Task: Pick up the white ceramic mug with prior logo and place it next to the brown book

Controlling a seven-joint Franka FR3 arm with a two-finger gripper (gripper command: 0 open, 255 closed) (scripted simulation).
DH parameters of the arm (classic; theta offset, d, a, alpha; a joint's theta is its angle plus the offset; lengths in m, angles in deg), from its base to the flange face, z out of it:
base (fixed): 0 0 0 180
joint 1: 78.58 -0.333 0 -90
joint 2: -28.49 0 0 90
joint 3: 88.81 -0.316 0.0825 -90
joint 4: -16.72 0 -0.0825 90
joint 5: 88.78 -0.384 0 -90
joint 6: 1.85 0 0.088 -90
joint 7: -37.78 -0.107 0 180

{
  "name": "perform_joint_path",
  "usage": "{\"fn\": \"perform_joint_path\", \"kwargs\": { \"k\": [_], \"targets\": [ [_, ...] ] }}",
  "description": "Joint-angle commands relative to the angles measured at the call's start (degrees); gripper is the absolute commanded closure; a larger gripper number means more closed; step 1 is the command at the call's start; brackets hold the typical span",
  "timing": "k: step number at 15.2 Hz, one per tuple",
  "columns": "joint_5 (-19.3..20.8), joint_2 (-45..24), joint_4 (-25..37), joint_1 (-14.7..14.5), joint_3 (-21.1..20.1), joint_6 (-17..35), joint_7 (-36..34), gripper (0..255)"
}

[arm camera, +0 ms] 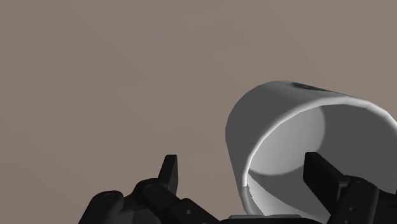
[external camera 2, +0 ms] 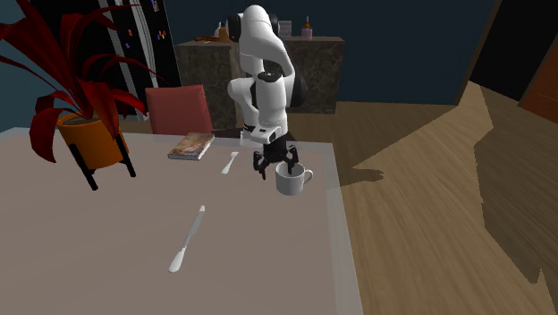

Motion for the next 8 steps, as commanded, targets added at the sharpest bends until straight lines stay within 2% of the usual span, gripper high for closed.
{"fn": "perform_joint_path", "kwargs": {
  "k": [1,6,7,8],
  "targets": [
    [0.0,-0.2,0.0,0.0,0.0,0.3,0.1,0],
    [0.0,-0.2,0.0,0.0,0.0,0.3,0.1,0],
    [0.0,-0.2,0.0,0.0,0.0,0.3,0.1,255],
    [0.0,-0.2,0.0,0.0,0.0,0.3,0.1,255]
  ]
}}
